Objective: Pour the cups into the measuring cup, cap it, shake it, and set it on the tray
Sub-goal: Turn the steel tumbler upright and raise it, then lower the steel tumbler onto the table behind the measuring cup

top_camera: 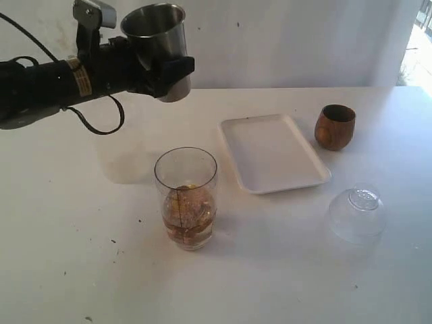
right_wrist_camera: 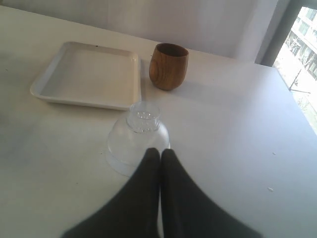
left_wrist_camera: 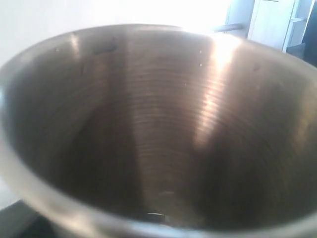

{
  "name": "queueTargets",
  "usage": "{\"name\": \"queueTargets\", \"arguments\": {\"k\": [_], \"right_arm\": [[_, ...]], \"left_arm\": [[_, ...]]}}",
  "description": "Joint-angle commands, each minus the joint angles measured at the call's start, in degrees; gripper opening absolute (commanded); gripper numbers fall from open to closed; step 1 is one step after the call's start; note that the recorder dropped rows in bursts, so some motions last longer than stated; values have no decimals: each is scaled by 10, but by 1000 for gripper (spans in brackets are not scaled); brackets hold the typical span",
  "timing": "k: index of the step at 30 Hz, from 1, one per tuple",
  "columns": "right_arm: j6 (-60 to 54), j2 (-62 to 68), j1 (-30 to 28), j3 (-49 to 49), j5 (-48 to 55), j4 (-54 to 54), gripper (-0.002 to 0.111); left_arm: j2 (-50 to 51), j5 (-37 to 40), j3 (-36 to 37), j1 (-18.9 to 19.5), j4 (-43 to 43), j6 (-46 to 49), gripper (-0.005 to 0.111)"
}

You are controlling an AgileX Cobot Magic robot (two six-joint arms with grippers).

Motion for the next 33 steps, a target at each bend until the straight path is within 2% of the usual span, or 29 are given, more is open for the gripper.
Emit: {"name": "queueTargets", "arguments": {"k": [1,9,23,28,33], "right_arm": [[-3,-3,-4,4,-5,0,0],[12,-3,-4,4,-5,0,0],[11,-3,-4,4,-5,0,0],[11,-3,-4,4,-5,0,0],[11,-3,-4,4,-5,0,0]], "left_arm": [[6,18,-5,-9,26,-25,0],[60,1,-5,-9,30,-27,0],[93,-12,-5,-10,6,-5,0],[113,-24,-5,-29,-15,58,0],[113,-21,-5,-30,-32,61,0]]}}
